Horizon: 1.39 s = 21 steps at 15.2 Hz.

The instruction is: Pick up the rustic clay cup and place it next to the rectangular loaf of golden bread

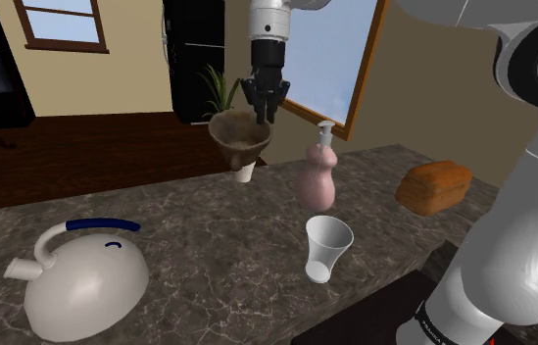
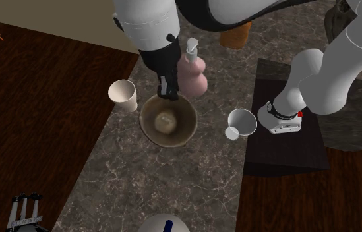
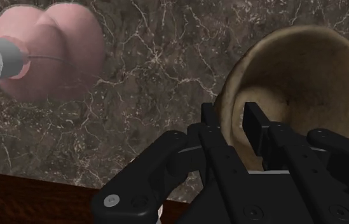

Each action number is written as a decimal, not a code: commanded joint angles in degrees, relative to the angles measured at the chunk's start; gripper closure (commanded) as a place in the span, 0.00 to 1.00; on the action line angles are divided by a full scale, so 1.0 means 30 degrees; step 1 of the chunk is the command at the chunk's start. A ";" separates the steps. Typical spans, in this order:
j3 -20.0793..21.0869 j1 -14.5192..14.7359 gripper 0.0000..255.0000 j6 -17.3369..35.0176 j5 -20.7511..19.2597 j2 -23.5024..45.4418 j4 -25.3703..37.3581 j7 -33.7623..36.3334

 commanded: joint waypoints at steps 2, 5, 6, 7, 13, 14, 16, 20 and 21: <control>-0.0520 -0.0527 1.00 0.0286 0.0103 -0.1938 -0.2305 -0.1111; -0.1103 -0.0960 1.00 0.0362 0.0070 -0.3804 -0.4347 -0.2173; -0.1311 -0.1094 1.00 0.0354 0.0026 -0.4394 -0.4962 -0.2527; -0.1523 -0.1227 1.00 0.0332 -0.0033 -0.4969 -0.5549 -0.2881; -0.2923 -0.1996 1.00 -0.0046 -0.0711 -0.8129 -0.8510 -0.5013; -0.3175 -0.2126 1.00 -0.0142 -0.0877 -0.8610 -0.8918 -0.5373; -0.3698 -0.2385 1.00 -0.0355 -0.1250 -0.9530 -0.9666 -0.6098; -0.4798 -0.2936 1.00 -0.0845 -0.2153 -1.1206 -1.0894 -0.7587; -0.5088 -0.3076 1.00 -0.0976 -0.2411 -1.1589 -1.1146 -0.7968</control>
